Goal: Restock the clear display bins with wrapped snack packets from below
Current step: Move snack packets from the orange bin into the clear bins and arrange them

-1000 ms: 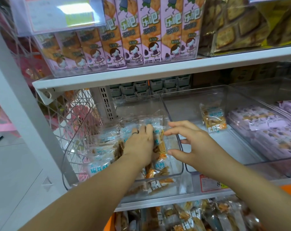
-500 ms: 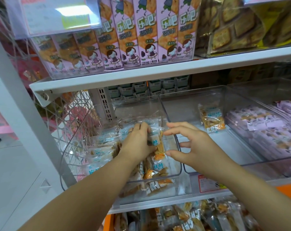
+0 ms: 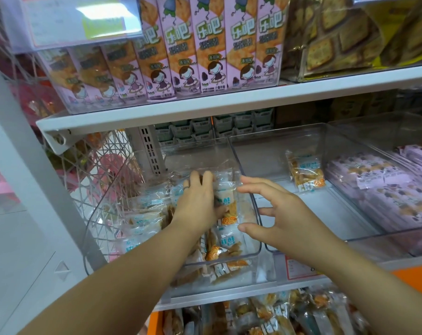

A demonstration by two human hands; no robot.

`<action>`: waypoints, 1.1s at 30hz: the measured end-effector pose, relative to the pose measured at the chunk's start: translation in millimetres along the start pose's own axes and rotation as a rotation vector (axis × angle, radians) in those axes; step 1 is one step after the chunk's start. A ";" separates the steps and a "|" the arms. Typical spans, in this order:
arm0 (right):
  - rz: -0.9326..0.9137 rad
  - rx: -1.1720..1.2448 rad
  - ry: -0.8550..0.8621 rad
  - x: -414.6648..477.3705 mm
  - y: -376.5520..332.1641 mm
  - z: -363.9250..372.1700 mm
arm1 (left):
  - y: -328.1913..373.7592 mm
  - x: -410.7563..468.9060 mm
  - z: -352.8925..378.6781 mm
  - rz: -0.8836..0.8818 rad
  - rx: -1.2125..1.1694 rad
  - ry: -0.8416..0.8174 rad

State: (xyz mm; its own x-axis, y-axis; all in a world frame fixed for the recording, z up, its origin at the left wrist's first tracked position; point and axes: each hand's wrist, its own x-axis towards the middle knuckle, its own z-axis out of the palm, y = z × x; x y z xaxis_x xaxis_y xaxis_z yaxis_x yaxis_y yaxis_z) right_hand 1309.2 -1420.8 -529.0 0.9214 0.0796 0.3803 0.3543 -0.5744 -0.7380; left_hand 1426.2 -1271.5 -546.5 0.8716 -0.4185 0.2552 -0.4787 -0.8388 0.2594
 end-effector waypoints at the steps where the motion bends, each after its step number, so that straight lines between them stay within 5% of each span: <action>1: -0.001 -0.001 -0.007 -0.3 0.3 0.1 | 0.3 -0.4 0.0 -0.005 -0.016 -0.012; 25: -0.028 -0.006 -0.005 -0.1 1.2 1.1 | 2.6 1.3 -0.3 -0.063 0.084 -0.131; 33: -0.019 -0.279 -0.007 -3.1 -18.9 -4.5 | -0.4 -32.1 -60.0 -0.038 0.000 -0.070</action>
State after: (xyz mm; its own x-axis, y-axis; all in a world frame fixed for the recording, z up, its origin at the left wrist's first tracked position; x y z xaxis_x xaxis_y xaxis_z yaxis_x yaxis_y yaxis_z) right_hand 1298.9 -1413.9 -513.8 0.9166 0.0977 0.3878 0.3146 -0.7747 -0.5485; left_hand 1392.1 -1236.9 -499.0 0.8946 -0.4094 0.1791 -0.4448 -0.8546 0.2681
